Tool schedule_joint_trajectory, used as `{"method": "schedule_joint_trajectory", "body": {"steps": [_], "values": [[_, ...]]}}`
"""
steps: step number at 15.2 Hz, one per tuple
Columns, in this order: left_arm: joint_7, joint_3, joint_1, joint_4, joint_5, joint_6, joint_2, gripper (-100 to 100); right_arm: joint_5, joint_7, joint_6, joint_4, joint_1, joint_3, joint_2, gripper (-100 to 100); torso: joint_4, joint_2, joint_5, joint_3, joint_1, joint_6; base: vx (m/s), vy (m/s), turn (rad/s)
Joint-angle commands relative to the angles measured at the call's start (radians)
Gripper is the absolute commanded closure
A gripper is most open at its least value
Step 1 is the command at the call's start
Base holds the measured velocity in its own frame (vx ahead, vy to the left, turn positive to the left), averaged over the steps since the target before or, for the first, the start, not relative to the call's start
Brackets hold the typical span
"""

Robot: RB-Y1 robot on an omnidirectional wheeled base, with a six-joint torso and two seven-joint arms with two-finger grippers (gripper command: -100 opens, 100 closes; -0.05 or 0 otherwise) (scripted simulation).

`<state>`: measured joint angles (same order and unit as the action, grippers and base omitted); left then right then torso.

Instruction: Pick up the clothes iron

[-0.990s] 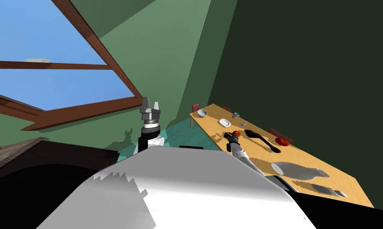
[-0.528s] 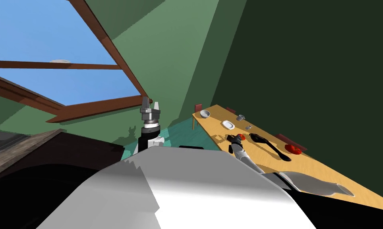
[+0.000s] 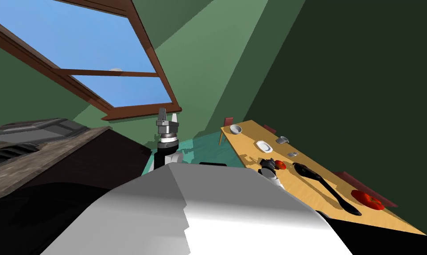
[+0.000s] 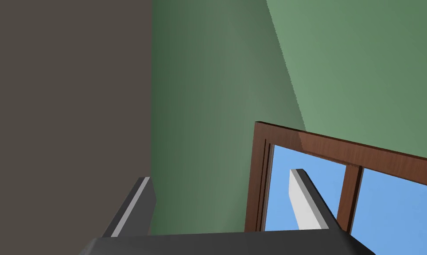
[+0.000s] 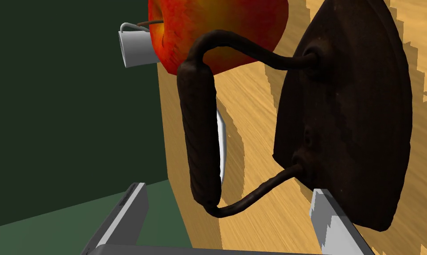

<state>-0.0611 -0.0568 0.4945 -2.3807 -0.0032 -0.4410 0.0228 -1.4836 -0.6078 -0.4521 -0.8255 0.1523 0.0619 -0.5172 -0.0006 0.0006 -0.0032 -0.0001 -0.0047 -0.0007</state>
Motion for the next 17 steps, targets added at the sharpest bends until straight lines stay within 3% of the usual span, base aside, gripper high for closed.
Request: {"method": "schedule_joint_trajectory", "body": {"steps": [1,2,3,6,7,9,11,13,14,17], "values": [[0.0,0.0,0.0,0.0,0.0,0.0,0.0,0,0.003,0.0,-0.002,-0.016,0.033,-0.022,0.011,-100,0.0,0.0,0.0,0.0,0.0,0.0,-0.009,-0.014,0.194],[0.0,0.0,0.0,0.0,0.0,0.0,0.0,0,-0.012,0.022,-0.009,-0.036,0.067,-0.062,0.031,-100,0.0,-0.001,-0.001,-0.001,-0.002,0.001,-0.009,-0.015,0.342],[0.0,0.0,0.0,0.0,0.0,0.0,0.0,0,-0.012,0.022,-0.009,-0.036,0.092,-0.072,0.031,-100,0.0,-0.001,-0.001,-0.001,-0.003,0.0,-0.007,-0.024,0.395],[0.0,0.0,0.0,0.0,0.0,0.0,0.0,0,-0.012,0.022,-0.009,-0.036,0.092,-0.072,0.031,-100,-0.002,-0.003,-0.004,-0.002,-0.007,0.002,-0.002,-0.018,0.061],[0.0,0.0,0.0,0.0,0.0,0.0,0.0,0,-0.026,0.044,-0.016,-0.056,0.131,-0.112,0.052,-100,-0.002,-0.004,-0.004,-0.003,-0.008,0.002,-0.006,-0.007,0.297],[0.0,0.0,0.0,0.0,0.0,0.0,0.0,0,-0.026,0.044,-0.016,-0.056,0.15,-0.122,0.052,-100,-0.002,-0.003,-0.004,-0.003,-0.008,0.0,-0.006,-0.023,0.333],[0.0,0.0,0.0,0.0,0.0,0.0,0.0,0,-0.041,0.066,-0.023,-0.076,0.198,-0.171,0.073,-100,-0.002,-0.003,-0.005,-0.003,-0.01,0.0,-0.013,-0.026,0.387],[0.0,0.0,0.0,0.0,0.0,0.0,0.0,0,-0.041,0.066,-0.023,-0.076,0.209,-0.171,0.073,-100,-0.002,-0.004,-0.005,-0.003,-0.012,0.001,-0.007,-0.023,0.075],[0.0,0.0,0.0,0.0,0.0,0.0,0.0,0,-0.055,0.088,-0.03,-0.095,0.244,-0.212,0.094,-100,-0.002,-0.004,-0.005,-0.003,-0.012,0.002,-0.008,-0.012,0.296],[0.0,0.0,0.0,0.0,0.0,0.0,0.0,0,-0.07,0.109,-0.037,-0.115,0.318,-0.271,0.114,-100,-0.002,-0.004,-0.005,-0.003,-0.013,0.0,-0.012,-0.032,0.437]]}}
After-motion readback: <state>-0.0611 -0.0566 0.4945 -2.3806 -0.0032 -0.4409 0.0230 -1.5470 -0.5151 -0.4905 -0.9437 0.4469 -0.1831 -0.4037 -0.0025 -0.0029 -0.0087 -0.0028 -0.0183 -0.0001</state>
